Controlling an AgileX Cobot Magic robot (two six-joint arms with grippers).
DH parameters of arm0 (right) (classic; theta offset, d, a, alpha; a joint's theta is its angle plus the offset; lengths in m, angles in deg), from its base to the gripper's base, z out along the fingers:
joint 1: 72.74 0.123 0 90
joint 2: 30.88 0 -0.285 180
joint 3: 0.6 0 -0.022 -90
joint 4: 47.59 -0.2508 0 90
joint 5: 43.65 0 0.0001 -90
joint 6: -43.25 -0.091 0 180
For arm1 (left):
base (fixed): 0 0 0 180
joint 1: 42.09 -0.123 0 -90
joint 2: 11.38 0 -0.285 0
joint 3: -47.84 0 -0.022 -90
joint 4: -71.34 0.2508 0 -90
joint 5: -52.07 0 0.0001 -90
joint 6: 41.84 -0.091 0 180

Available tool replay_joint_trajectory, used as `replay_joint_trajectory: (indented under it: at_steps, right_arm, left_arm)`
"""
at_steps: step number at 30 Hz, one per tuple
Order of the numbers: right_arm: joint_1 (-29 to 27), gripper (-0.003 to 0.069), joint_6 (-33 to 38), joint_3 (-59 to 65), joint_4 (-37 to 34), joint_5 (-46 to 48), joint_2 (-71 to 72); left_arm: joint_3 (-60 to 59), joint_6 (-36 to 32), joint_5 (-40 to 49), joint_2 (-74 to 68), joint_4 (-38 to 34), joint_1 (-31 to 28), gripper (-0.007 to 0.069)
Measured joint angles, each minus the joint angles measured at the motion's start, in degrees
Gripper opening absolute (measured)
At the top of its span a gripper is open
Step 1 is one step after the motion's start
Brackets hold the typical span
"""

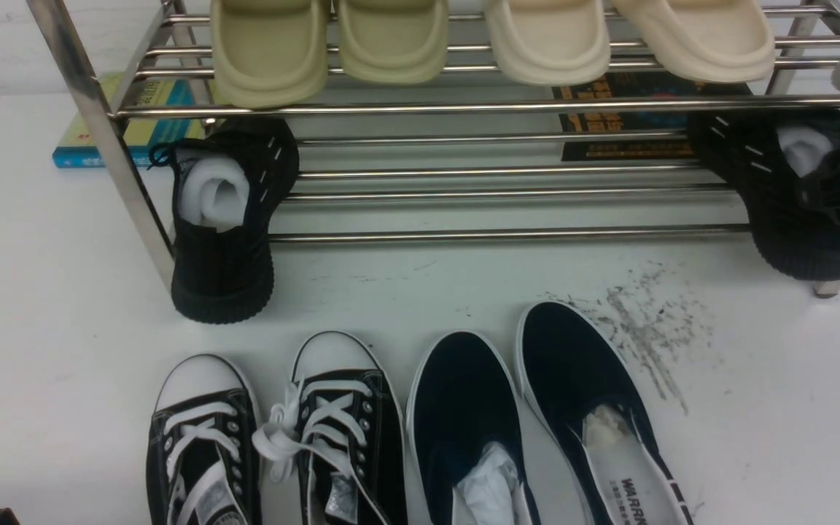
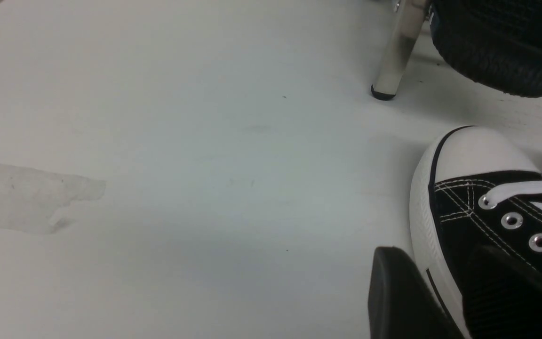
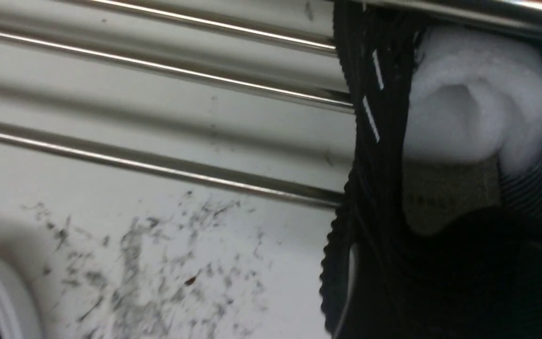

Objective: Take the shoes off the shelf with your hand on the white table.

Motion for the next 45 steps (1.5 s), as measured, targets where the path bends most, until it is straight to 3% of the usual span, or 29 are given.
replay_joint_trajectory:
  at_steps: [6,15,17,32,38,42,45]
  right_arm:
    - [0.1,0.0416,0.0,-0.5,-0.1,-1.0,-2.3]
    - [0.1,0.0416,-2.0,-9.9,-5.7,23.4,0.5]
    - [0.1,0.0416,-2.0,-11.2,-6.5,24.6,0.9]
    - [0.1,0.0416,10.0,-14.3,-7.2,16.9,-8.0]
    - [0.1,0.0411,11.3,-14.7,-6.8,13.2,-12.6]
    - [0.1,0.0356,11.4,-14.7,-5.5,13.1,-14.0]
    - [0.1,0.0176,11.3,-14.7,-3.3,14.5,-14.0]
  left_arm:
    - [0.0,0.0,0.0,0.0,0.0,0.0,0.0242]
    - [0.0,0.0,0.0,0.0,0.0,0.0,0.0242]
    - [0.0,0.0,0.0,0.0,0.0,0.0,0.0242]
    - [0.0,0.0,0.0,0.0,0.0,0.0,0.0242]
    - [0.0,0.0,0.0,0.0,0.0,0.0,0.0242]
    - [0.0,0.0,0.0,0.0,0.0,0.0,0.0242]
    - [0.0,0.0,0.0,0.0,0.0,0.0,0.0242]
